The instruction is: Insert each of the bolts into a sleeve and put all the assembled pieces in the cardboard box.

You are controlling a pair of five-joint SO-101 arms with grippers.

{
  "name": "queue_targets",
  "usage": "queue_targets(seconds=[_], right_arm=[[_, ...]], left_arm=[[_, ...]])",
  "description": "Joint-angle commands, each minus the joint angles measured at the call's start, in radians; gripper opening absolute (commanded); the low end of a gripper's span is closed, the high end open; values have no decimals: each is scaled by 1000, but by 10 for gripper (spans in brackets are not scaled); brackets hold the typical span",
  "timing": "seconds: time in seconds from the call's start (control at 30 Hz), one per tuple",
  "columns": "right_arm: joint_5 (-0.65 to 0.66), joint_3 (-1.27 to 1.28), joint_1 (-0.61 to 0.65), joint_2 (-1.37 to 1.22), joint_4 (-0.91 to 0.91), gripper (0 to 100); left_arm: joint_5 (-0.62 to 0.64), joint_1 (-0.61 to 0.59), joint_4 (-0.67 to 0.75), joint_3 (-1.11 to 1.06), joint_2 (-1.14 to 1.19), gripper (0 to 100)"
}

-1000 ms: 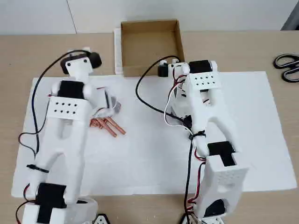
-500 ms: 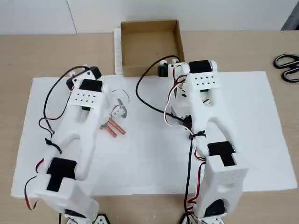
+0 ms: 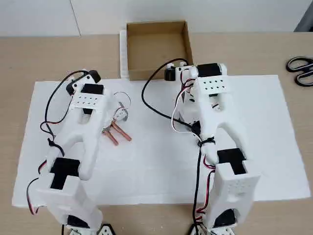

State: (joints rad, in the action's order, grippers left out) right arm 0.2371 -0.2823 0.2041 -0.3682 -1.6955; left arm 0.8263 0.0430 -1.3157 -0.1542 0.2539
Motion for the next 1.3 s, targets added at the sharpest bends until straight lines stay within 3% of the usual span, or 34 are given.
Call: queue_targets(seconds=[0.0, 0.2, 0.43, 0.67, 0.93, 1.1, 1.27], right_arm=[[3, -48, -5, 64, -18, 4], [3, -48, -5, 64, -18, 4], [3, -48, -5, 64, -18, 4], [3, -48, -5, 64, -18, 4], [5, -51, -4, 73, -16, 4], [3, -52, -4, 113, -13, 6], [3, -49, -4, 325, -15, 7]], left_arm=[[0, -8, 6, 15, 2, 70], [-2, -6, 23, 15, 3, 6], [-11, 60, 11, 33, -8, 6], [-170, 167, -210, 275, -8, 6], [-285, 135, -397, 552, -8, 6], [-325, 110, -436, 645, -8, 6], [-330, 112, -437, 694, -8, 6]])
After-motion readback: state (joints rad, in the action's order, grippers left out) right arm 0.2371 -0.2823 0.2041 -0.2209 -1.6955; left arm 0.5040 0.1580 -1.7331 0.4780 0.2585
